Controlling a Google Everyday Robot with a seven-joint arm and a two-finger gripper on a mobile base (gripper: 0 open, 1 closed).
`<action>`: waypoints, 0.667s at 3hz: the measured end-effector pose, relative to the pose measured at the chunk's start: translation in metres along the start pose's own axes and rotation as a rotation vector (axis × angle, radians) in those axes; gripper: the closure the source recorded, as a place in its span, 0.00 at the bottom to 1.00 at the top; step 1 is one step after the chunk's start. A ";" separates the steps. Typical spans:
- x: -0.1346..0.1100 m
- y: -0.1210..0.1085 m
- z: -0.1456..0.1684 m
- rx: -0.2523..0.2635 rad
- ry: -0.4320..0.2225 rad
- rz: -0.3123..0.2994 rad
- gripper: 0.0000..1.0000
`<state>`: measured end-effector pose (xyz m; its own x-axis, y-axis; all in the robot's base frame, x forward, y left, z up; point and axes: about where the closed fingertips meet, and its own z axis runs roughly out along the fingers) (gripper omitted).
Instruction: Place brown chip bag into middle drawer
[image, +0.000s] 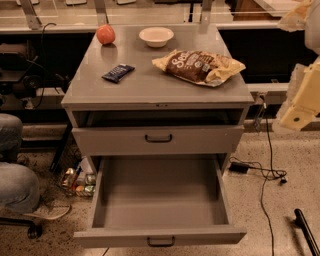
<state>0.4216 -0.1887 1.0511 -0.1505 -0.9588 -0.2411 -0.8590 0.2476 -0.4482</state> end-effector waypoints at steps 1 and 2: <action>0.000 0.000 0.000 0.000 0.000 0.000 0.00; -0.007 -0.040 0.029 0.024 -0.105 0.052 0.00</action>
Offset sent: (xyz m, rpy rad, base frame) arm 0.1693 -0.0046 -0.0257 0.3761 -0.1116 -0.0184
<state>0.4710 -0.1874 1.0453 -0.1413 -0.9250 -0.3527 -0.8390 0.3010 -0.4532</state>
